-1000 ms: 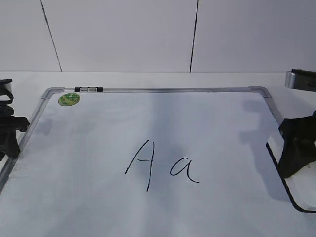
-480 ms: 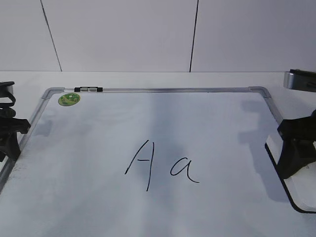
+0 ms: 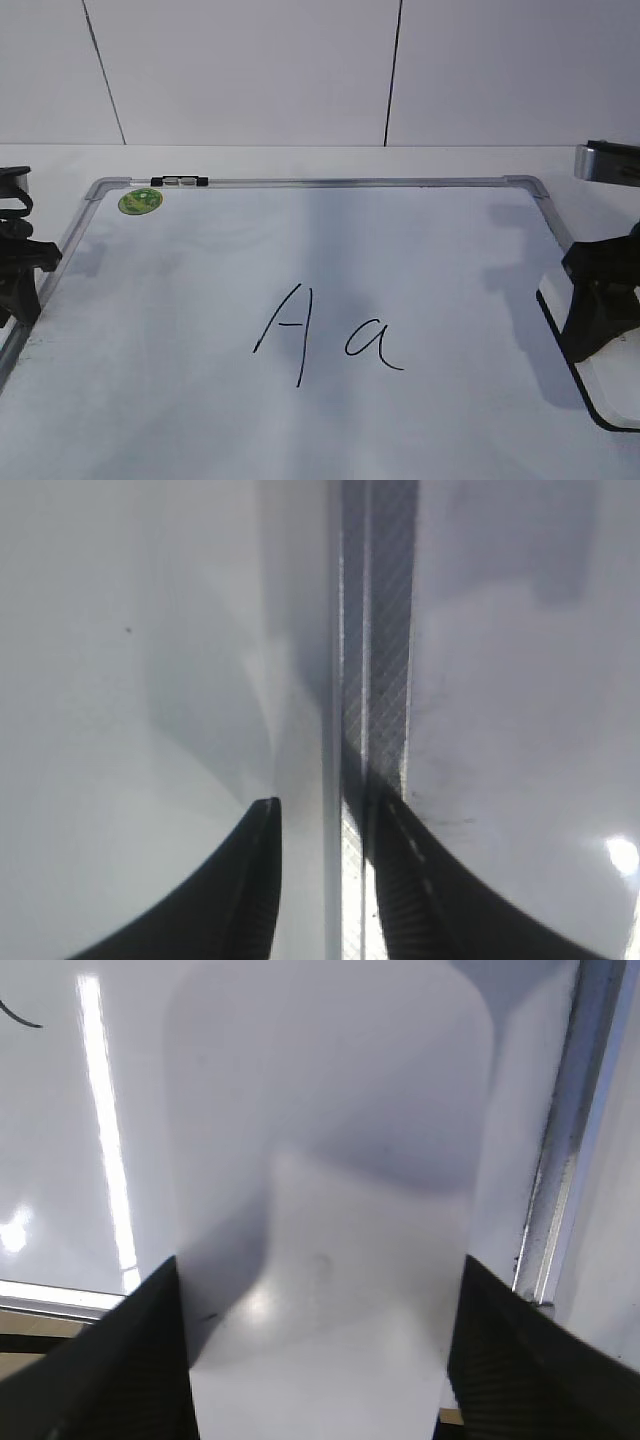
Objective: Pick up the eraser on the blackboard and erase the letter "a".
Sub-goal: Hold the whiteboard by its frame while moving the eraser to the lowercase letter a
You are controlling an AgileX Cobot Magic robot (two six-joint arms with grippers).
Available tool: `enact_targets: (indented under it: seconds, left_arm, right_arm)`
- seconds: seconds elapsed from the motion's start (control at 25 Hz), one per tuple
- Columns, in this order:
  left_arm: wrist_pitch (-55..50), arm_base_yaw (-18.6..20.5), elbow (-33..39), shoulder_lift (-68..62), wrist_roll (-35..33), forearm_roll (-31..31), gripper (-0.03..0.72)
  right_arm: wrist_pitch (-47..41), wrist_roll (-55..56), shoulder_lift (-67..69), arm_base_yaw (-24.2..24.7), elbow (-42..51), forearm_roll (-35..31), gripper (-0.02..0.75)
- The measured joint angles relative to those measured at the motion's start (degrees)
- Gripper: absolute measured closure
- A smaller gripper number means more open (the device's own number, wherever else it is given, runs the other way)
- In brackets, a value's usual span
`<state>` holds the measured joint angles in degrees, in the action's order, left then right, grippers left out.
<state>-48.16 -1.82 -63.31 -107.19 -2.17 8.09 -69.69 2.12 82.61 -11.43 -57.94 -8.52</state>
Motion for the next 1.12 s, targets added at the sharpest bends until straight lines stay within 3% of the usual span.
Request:
enact_targets:
  seconds: [0.24, 0.44, 0.84, 1.12]
  left_arm:
    - [-0.2, 0.0, 0.0, -0.1, 0.1, 0.4, 0.519]
    - [-0.3, 0.0, -0.1, -0.1, 0.3, 1.6, 0.666]
    - [-0.4, 0.0, -0.1, -0.1, 0.3, 1.7, 0.671]
    - [-0.4, 0.0, -0.1, -0.1, 0.3, 1.7, 0.671]
  right_arm:
    - [0.0, -0.1, 0.0, 0.0, 0.0, 0.0, 0.195]
    - [0.0, -0.1, 0.0, 0.0, 0.0, 0.0, 0.195]
    - [-0.1, -0.1, 0.6, 0.0, -0.7, 0.0, 0.195]
    - [-0.1, -0.2, 5.3, -0.1, -6.4, 0.0, 0.195]
